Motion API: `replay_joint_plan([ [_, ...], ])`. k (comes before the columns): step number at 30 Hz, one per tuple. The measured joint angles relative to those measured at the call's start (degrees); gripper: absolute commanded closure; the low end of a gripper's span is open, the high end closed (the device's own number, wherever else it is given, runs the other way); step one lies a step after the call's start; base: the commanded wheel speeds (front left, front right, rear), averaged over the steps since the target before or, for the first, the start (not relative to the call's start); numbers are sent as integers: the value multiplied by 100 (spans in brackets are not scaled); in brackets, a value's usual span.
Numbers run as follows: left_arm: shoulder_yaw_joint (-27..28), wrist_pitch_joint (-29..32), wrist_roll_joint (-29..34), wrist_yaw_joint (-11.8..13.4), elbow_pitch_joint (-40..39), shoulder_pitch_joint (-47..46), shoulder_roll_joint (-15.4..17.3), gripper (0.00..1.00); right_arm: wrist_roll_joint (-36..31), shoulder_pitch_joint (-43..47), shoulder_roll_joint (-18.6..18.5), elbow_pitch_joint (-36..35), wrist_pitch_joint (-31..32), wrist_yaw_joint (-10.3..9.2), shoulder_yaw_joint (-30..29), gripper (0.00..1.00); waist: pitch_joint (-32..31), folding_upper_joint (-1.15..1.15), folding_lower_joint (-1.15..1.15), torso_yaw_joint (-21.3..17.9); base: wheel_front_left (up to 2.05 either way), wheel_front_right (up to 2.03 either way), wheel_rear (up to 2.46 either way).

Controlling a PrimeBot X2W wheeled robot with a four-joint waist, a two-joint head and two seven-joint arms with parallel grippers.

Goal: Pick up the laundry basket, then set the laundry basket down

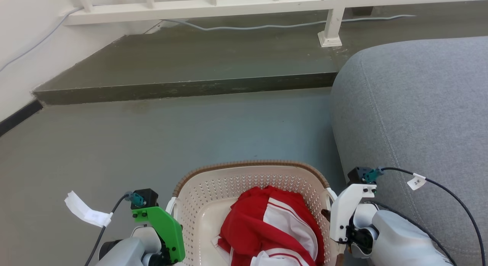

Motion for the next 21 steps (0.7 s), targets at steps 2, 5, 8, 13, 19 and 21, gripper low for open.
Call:
replay_joint_plan([
  [2,-5,-30,0,0,0,0,2,100,24,-1,0,0,-24,0,8,100,17,0,0,-3,0,0,0],
  [5,-8,-36,-1,0,0,-1,8,100,38,-5,0,0,-47,0,27,100,50,0,0,-8,0,0,0],
  [8,-8,-85,-2,0,-3,-5,21,100,40,-23,4,-7,-59,0,38,100,118,0,0,-17,0,0,0],
  [13,-4,-196,-2,0,-27,-55,43,100,40,-137,8,-8,-159,0,43,100,283,0,0,-31,0,0,0],
  [19,10,-403,-2,-1,-82,-324,96,100,38,-376,7,-37,-411,0,41,100,575,0,0,-44,0,0,0],
  [21,18,-479,-2,-1,-108,-378,118,100,38,-431,7,-54,-488,0,41,100,687,0,0,-49,0,0,0],
])
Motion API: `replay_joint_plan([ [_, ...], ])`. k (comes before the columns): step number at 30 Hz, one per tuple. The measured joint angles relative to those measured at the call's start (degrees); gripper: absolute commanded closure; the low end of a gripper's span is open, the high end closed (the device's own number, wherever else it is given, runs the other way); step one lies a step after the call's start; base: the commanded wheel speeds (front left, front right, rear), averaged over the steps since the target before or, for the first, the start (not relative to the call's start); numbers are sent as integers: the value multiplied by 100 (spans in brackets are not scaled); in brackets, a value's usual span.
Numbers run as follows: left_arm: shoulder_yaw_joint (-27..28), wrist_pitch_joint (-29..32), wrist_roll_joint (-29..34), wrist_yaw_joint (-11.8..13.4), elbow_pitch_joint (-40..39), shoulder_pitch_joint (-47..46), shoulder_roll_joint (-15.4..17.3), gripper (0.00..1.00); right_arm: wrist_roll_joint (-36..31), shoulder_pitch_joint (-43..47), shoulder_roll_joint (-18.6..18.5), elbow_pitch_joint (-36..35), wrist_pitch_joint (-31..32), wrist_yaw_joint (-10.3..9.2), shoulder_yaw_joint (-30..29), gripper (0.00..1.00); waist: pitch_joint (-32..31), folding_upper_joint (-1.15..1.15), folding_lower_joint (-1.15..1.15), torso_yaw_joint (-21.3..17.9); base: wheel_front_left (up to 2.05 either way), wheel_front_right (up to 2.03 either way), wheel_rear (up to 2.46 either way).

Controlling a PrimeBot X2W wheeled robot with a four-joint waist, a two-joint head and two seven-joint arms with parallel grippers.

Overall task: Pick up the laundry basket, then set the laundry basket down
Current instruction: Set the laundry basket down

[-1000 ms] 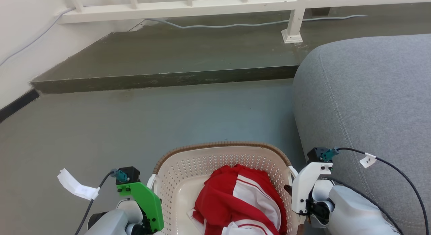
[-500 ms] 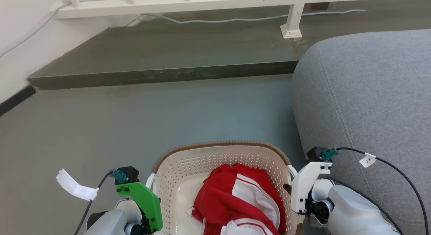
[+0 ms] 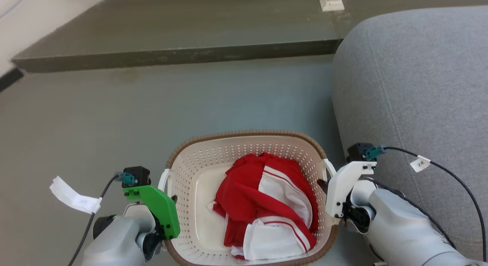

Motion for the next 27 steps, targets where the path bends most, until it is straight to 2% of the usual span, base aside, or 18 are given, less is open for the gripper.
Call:
replay_joint_plan([
  [27,140,-769,1,0,-282,-1096,263,100,-11,-1021,10,-123,-1047,-46,-99,100,1918,0,1,-93,0,0,0],
])
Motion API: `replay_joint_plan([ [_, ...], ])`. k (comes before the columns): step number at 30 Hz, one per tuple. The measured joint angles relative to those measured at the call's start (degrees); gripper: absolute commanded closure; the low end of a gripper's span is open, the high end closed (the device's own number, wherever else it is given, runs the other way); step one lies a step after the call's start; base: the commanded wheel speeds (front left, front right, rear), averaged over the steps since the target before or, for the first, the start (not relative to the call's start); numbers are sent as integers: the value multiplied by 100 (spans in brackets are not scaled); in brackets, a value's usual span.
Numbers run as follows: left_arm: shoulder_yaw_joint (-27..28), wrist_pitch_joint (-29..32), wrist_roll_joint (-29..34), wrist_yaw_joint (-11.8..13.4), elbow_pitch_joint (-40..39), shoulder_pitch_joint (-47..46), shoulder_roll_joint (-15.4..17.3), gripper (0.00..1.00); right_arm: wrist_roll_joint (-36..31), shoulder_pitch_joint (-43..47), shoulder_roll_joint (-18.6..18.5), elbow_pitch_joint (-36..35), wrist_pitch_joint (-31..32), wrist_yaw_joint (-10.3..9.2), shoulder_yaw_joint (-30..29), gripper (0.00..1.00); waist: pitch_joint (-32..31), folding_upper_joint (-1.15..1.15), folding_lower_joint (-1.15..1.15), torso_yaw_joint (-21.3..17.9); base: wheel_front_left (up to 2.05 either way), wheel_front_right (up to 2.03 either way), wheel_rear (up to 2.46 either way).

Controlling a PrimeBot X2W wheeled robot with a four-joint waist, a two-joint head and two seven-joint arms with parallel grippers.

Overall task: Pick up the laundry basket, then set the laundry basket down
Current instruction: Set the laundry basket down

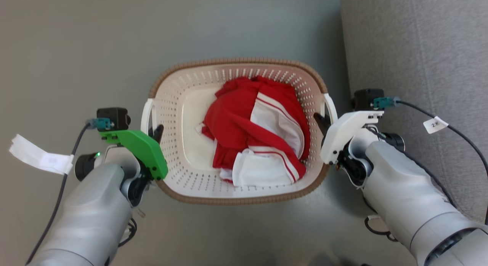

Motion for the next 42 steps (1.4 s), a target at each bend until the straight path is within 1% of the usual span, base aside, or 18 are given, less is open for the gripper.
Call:
replay_joint_plan([
  [2,4,-44,0,0,-15,-82,18,100,0,-76,1,-7,-66,0,-2,100,164,0,0,0,0,0,0],
  [3,14,-103,0,0,-41,-208,37,100,-1,-191,-1,-21,-181,-2,-11,100,408,0,0,-1,0,0,0],
  [9,43,-270,0,0,-122,-517,88,100,-55,-490,-5,-23,-410,-11,-33,100,894,0,0,-2,0,0,0],
  [13,67,-330,0,0,-142,-638,101,100,-59,-612,-5,-23,-483,-51,-51,100,1131,0,0,-3,0,0,0],
  [22,24,-394,0,0,-142,-797,107,100,-41,-712,-8,0,-586,-51,-64,100,1740,0,0,-1,0,0,0],
  [31,1,-505,-1,0,-141,-972,126,100,-29,-896,-15,1,-692,-48,-18,100,2130,0,0,14,0,0,0],
  [42,-33,-683,-8,0,-133,-1011,129,100,12,-946,-25,0,-824,-44,48,100,2381,0,0,61,0,0,0],
])
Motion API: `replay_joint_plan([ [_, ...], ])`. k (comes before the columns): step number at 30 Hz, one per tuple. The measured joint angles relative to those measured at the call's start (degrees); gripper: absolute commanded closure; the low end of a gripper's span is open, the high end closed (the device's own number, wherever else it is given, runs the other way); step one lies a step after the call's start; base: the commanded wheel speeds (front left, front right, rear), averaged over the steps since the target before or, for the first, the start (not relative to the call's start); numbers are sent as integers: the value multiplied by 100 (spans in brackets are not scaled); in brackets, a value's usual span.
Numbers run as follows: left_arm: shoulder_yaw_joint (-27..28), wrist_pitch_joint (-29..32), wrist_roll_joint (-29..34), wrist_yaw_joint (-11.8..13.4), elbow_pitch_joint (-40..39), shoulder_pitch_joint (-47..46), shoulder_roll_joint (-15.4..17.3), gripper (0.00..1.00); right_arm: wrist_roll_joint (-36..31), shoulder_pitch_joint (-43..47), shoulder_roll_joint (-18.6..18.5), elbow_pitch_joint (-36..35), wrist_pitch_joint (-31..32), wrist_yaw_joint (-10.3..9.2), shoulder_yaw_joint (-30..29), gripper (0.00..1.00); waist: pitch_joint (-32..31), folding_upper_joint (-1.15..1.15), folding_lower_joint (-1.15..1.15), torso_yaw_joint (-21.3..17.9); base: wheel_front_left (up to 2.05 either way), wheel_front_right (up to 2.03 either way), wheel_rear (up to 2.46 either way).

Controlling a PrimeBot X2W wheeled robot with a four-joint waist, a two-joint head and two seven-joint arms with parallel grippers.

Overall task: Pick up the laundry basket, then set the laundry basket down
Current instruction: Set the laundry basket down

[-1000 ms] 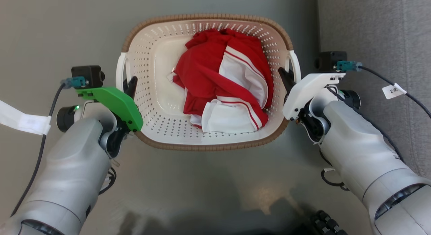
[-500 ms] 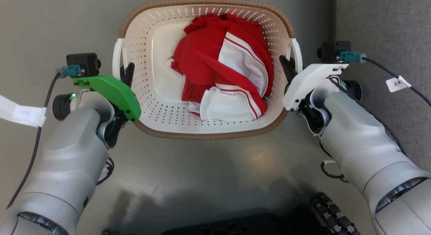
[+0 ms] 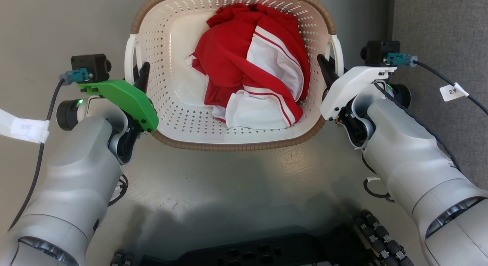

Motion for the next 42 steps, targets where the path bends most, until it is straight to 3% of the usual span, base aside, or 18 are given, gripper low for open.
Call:
replay_joint_plan([
  [14,-122,-112,-75,0,2,-96,25,100,54,-88,-16,4,-71,18,64,100,71,0,0,15,0,0,0],
  [15,-125,-114,-92,0,3,-101,26,69,60,-88,-14,14,-89,21,68,73,74,0,0,16,0,0,0],
  [16,-122,-125,-111,0,5,-104,32,22,91,-88,-18,32,-96,49,68,28,76,0,0,17,0,0,0],
  [17,-123,-125,-123,0,5,-113,44,0,115,-88,-31,46,-97,49,67,0,77,0,0,18,0,0,0],
  [42,-372,-243,-215,0,120,-98,77,0,369,-56,-85,141,-171,51,126,0,-341,0,-1,37,0,0,0],
])
